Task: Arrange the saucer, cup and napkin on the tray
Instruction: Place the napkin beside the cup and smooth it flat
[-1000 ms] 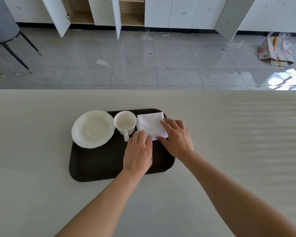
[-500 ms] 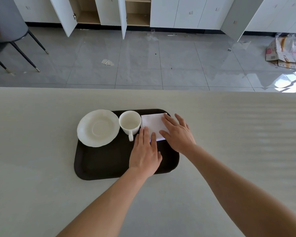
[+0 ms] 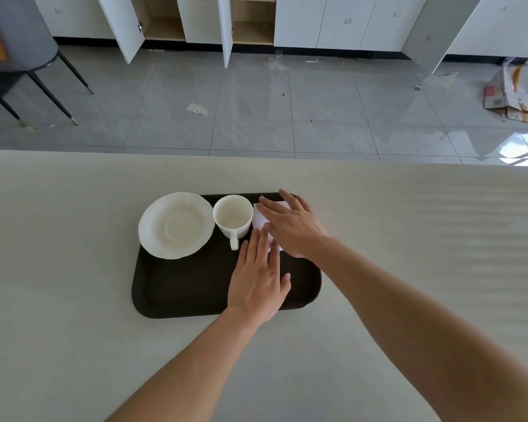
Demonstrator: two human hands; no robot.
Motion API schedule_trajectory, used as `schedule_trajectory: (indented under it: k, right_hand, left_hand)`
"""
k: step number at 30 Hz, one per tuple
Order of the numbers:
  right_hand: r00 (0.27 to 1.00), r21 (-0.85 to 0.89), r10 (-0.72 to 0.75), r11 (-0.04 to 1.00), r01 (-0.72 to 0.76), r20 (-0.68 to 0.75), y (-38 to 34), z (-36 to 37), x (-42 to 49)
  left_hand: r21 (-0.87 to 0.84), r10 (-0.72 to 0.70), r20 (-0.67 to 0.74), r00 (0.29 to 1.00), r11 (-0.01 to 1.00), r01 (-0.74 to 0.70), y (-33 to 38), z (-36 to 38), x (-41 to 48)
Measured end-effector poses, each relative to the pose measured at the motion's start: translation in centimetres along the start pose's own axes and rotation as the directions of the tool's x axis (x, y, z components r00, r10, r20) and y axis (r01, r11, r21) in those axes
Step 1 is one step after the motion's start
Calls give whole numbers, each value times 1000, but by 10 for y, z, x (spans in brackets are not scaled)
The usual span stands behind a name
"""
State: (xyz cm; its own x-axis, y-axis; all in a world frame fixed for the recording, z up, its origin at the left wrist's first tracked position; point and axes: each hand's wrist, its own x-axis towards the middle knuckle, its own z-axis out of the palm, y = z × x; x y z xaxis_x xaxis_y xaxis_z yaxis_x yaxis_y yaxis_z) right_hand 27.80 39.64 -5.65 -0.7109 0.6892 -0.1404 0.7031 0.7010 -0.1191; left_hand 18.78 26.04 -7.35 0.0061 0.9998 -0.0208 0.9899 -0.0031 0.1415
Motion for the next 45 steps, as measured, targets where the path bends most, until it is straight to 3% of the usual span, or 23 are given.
schedule_trajectory:
  k: [3, 6, 10, 12, 16, 22, 45]
  right_hand:
    - [995, -50, -31, 998, 36, 99, 2, 1, 12]
    - [998, -11, -26, 1000, 27, 51, 7, -1, 5]
    - [959, 171, 236, 963, -210, -156, 21, 2, -25]
    - [941, 188, 304, 943, -275, -149, 25, 6, -38]
    - [957, 199, 281, 945, -261, -77, 25, 11, -39]
    - [917, 357, 349, 896, -265, -193, 20, 8, -68]
    - [912, 267, 354, 917, -295, -209, 9, 10, -72]
  left_hand:
    - [-2, 0, 21, 1000, 1000, 1, -4, 1, -2]
    - [1, 9, 45, 999, 1000, -9, -6, 2, -1]
    - [-1, 48, 41, 998, 999, -48, -8, 0, -5]
    - [27, 83, 34, 996, 996, -84, -10, 0, -9]
    - [84, 59, 70, 996, 994, -65, -16, -1, -9]
    - [59, 59, 38, 998, 996, -61, -15, -4, -10]
    - [31, 4, 97, 995, 1000, -7, -12, 1, -15]
